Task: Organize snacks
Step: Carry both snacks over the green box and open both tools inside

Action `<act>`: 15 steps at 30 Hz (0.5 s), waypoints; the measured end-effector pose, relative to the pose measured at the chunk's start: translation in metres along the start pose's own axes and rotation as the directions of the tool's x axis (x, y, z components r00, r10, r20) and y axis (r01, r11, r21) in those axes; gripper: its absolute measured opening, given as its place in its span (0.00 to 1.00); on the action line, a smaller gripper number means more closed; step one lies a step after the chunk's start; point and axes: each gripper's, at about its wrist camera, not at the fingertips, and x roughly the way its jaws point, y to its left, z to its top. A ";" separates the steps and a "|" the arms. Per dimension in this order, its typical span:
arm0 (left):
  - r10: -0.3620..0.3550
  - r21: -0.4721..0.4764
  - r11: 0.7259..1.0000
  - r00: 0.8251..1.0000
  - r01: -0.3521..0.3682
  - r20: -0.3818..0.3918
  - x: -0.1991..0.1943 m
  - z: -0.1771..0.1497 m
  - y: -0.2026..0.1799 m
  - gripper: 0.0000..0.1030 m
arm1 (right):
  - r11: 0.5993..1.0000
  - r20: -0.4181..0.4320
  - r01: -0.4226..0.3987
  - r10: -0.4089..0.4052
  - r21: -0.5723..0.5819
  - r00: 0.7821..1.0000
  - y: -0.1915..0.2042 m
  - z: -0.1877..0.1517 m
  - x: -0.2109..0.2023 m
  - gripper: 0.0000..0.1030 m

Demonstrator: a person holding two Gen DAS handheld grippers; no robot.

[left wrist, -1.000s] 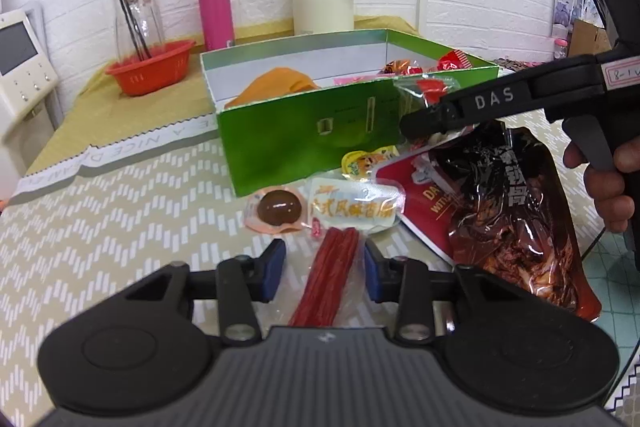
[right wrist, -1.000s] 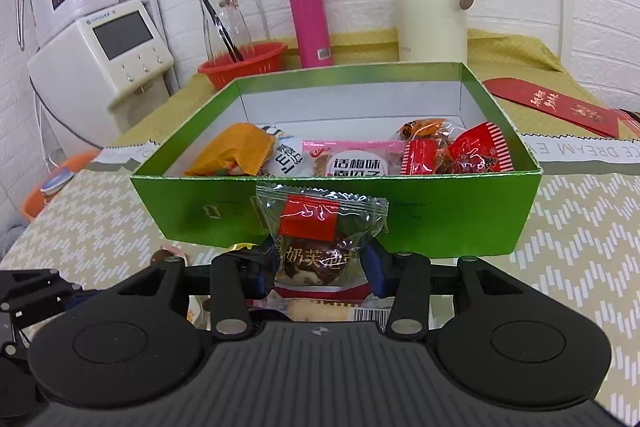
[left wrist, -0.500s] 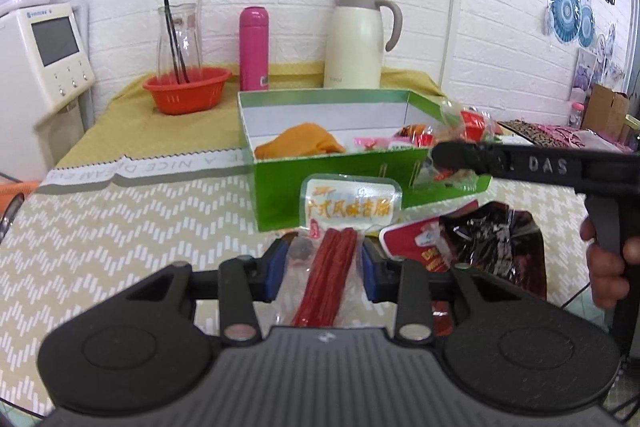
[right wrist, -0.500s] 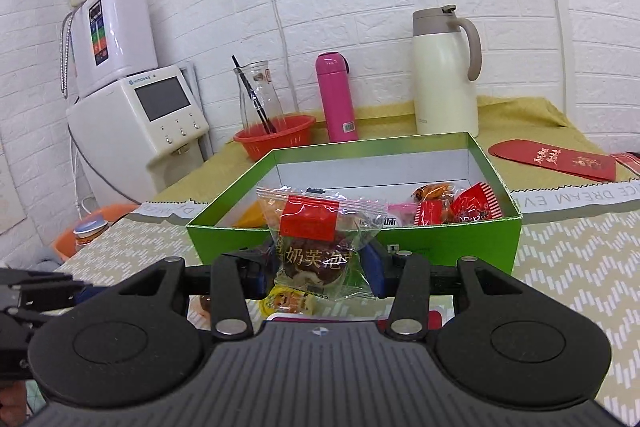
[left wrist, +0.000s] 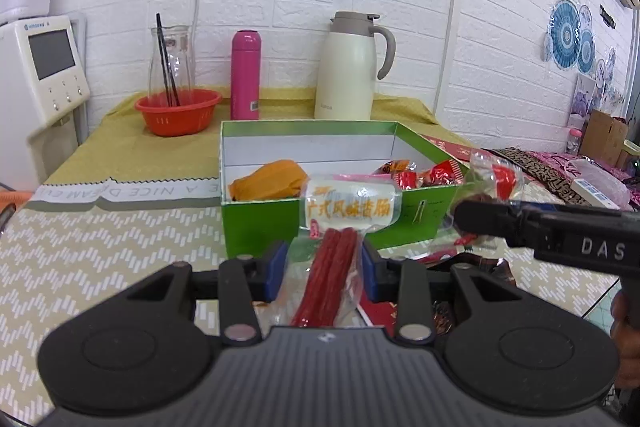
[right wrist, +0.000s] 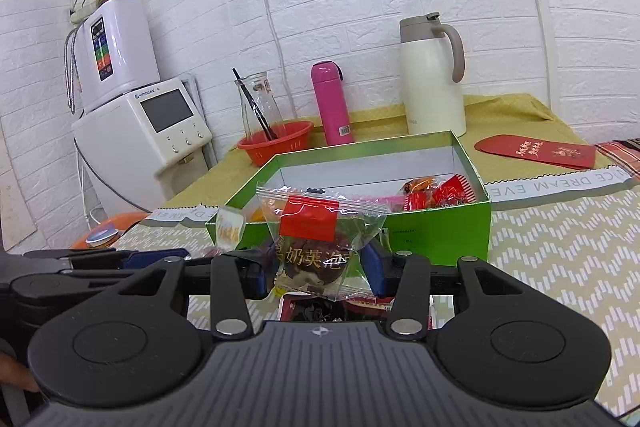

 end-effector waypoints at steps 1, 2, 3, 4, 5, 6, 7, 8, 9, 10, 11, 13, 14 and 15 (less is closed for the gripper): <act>-0.001 -0.001 1.000 1.000 0.001 -0.002 0.001 0.000 -0.001 0.34 | 1.000 -0.003 0.000 0.000 -0.001 1.000 0.000 0.000 0.000 0.74; 0.001 -0.001 1.000 1.000 -0.001 -0.001 0.000 0.000 -0.001 0.34 | 1.000 -0.007 -0.001 0.001 -0.002 1.000 0.000 -0.001 -0.001 0.74; 0.004 -0.002 1.000 1.000 -0.004 -0.002 0.001 0.000 -0.001 0.34 | 1.000 -0.009 -0.001 0.001 -0.002 1.000 0.000 -0.001 0.000 0.74; 0.006 -0.001 1.000 1.000 -0.006 -0.003 0.001 0.000 -0.001 0.34 | 1.000 -0.009 0.000 0.000 0.000 1.000 -0.001 -0.002 -0.002 0.74; 0.007 -0.003 1.000 1.000 -0.007 -0.002 0.001 0.000 -0.001 0.34 | 1.000 -0.012 0.001 -0.001 -0.001 1.000 -0.001 -0.002 -0.002 0.74; 0.006 -0.006 1.000 1.000 -0.006 -0.002 0.001 0.000 -0.001 0.34 | 1.000 -0.013 0.001 -0.001 -0.002 1.000 -0.001 -0.002 -0.003 0.74; 0.005 -0.005 1.000 1.000 -0.005 -0.002 0.001 0.000 0.000 0.34 | 1.000 -0.013 0.002 -0.002 -0.003 1.000 0.000 -0.002 -0.004 0.74; 0.007 -0.005 1.000 1.000 -0.007 -0.001 0.001 0.000 0.000 0.34 | 1.000 -0.012 0.003 -0.003 -0.006 1.000 0.000 -0.002 -0.004 0.74; 0.005 -0.006 1.000 1.000 -0.005 0.000 0.001 0.000 0.000 0.34 | 1.000 -0.014 0.004 -0.005 -0.012 1.000 0.001 -0.002 -0.004 0.74; 0.005 -0.008 1.000 1.000 -0.005 0.002 0.001 0.001 0.001 0.34 | 1.000 -0.013 0.006 -0.006 -0.015 1.000 0.002 -0.002 -0.005 0.74; 0.005 -0.008 1.000 1.000 -0.005 0.002 0.001 0.002 0.001 0.34 | 1.000 -0.013 0.006 -0.007 -0.020 1.000 0.002 -0.002 -0.005 0.74; 0.006 -0.009 1.000 1.000 -0.006 0.004 0.003 0.004 0.002 0.34 | 1.000 -0.019 0.010 -0.011 -0.029 1.000 0.004 -0.001 -0.004 0.74; 0.004 -0.009 1.000 1.000 -0.004 0.006 0.005 0.005 0.002 0.34 | 0.999 -0.025 0.012 -0.013 -0.033 1.000 0.004 0.000 -0.002 0.74; 0.005 -0.011 1.000 1.000 -0.005 0.007 0.005 0.006 0.003 0.34 | 0.999 -0.035 0.017 -0.018 -0.038 0.999 0.004 0.000 0.000 0.74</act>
